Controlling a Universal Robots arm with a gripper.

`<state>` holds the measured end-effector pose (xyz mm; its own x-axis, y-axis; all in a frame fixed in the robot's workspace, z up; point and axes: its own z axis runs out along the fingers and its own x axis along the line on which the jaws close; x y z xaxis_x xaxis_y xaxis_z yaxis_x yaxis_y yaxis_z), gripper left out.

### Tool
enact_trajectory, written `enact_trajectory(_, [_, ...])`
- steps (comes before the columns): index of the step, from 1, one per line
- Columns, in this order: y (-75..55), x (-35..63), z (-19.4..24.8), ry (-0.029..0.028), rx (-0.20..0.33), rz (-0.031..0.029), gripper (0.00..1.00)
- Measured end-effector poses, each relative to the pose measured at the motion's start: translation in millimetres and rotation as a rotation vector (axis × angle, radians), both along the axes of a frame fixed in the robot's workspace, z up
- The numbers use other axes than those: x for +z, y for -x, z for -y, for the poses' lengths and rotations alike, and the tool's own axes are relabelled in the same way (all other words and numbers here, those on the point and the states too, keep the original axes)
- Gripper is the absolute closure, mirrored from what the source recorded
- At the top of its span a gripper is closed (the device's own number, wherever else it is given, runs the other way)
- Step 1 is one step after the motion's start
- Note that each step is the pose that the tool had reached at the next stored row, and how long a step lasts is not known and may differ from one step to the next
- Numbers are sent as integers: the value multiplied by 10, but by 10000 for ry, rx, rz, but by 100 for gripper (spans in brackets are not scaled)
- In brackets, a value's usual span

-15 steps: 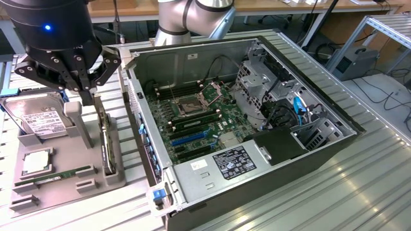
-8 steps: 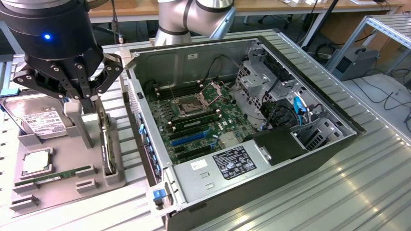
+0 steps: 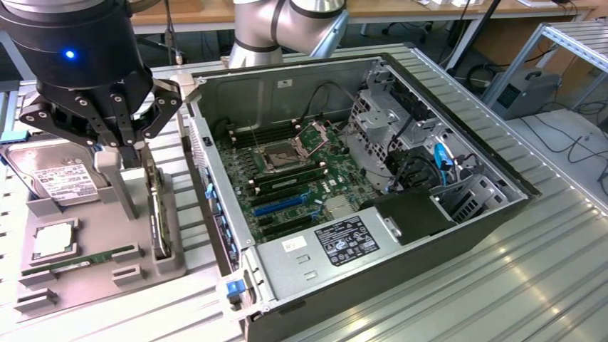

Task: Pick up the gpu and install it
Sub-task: 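Pick up the gpu and move the gpu toward the slot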

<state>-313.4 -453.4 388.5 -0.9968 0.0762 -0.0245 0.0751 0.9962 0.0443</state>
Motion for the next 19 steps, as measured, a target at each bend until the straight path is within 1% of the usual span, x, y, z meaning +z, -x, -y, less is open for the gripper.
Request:
enact_trajectory(4, [0, 0, 0, 0, 0, 0, 89])
enact_trajectory(5, [0, 0, 0, 0, 0, 0, 76])
enact_trajectory(6, [0, 0, 0, 0, 0, 1, 70])
enact_trajectory(7, [0, 0, 0, 0, 0, 0, 64])
enact_trajectory(8, [0, 0, 0, 0, 0, 0, 64])
enact_trajectory(9, [0, 0, 0, 0, 0, 0, 58])
enact_trajectory(15, [0, 0, 0, 1, 0, -1, 58])
enact_trajectory(19, [0, -21, 0, 0, 0, 0, 58])
